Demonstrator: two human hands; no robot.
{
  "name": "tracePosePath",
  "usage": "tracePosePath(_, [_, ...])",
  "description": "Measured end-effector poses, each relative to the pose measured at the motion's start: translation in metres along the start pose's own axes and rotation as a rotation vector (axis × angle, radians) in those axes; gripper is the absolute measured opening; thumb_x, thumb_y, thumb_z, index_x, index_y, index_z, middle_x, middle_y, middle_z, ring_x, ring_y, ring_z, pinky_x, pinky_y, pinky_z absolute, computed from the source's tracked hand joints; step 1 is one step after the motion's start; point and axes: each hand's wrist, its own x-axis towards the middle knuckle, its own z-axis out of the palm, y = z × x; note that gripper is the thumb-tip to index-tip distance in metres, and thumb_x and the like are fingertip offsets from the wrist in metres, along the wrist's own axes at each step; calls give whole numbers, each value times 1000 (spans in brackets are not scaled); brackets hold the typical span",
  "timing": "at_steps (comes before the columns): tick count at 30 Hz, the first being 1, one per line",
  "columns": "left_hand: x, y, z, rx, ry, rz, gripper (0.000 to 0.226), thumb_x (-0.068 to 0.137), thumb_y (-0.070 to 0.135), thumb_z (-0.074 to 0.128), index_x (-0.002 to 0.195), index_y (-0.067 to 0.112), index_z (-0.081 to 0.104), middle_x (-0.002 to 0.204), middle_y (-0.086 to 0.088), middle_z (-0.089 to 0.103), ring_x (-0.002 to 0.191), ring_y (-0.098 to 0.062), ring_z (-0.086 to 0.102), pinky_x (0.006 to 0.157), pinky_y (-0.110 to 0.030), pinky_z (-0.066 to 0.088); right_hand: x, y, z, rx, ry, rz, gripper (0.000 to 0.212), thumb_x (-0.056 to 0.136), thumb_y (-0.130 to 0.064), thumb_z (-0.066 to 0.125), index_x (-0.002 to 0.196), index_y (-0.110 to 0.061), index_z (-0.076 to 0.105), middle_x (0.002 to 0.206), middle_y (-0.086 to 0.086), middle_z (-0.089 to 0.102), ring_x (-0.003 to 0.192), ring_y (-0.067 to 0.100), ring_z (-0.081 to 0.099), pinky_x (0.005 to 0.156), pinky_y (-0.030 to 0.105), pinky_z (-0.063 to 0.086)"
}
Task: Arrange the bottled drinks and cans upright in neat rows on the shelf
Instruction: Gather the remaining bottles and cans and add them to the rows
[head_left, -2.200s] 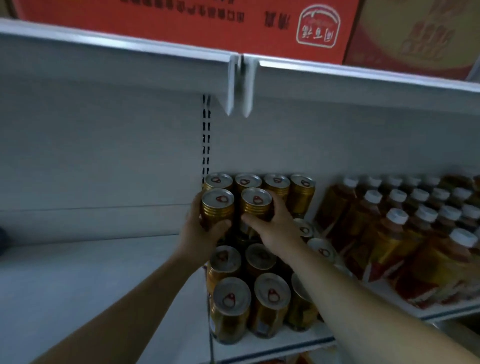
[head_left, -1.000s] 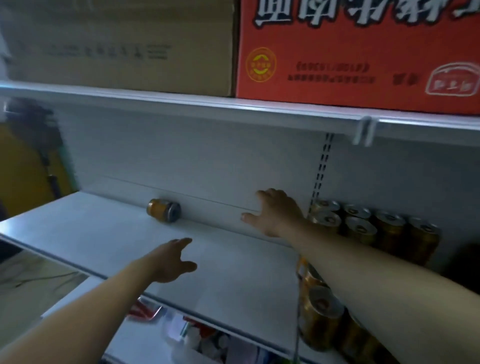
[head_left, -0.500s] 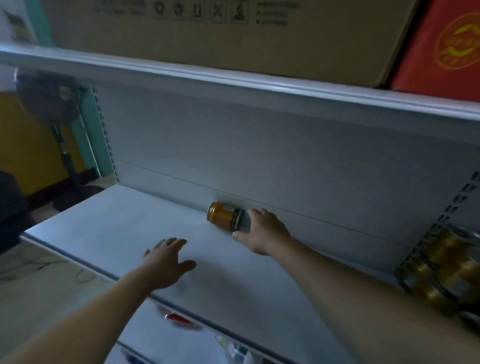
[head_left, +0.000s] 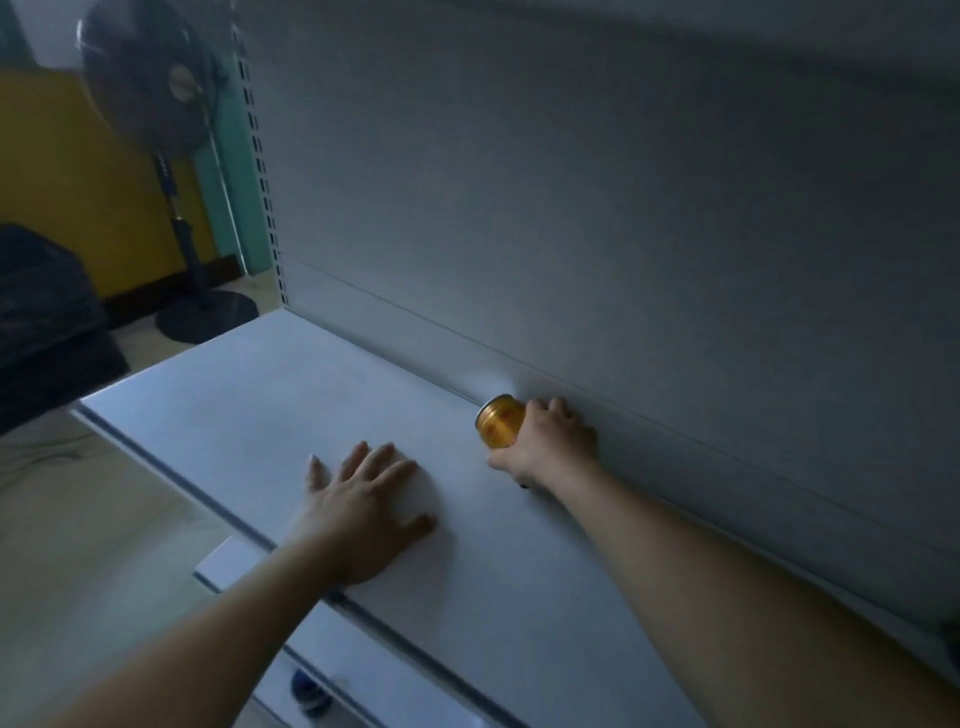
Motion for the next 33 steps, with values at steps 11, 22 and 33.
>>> tracePosePath(11, [-19,13,-21,-215,-92,146,65,79,69,47,136,37,44,153,10,30,144,-17,18,115,-48,9,-134,18,16,757,114,223,80,61,-42,75,131,-31,37,115,-2,59,99,21,59,86,33,49])
tracePosePath(22, [-95,219,-34,-591,-362,653,69,85,40,66,144,30,32,148,6,39,135,-12,36,104,-23,28,-271,138,-30,1094,679,370,70,72,-25,83,121,-41,35,110,-16,55,97,6,57,82,23,46])
tracePosePath(33, [-158,451,-1,-289,-237,933,63,70,72,45,121,35,51,134,6,46,128,-21,41,103,-39,37,-385,365,-51,982,826,539,67,79,-22,78,123,-38,31,107,-15,51,103,13,52,84,27,38])
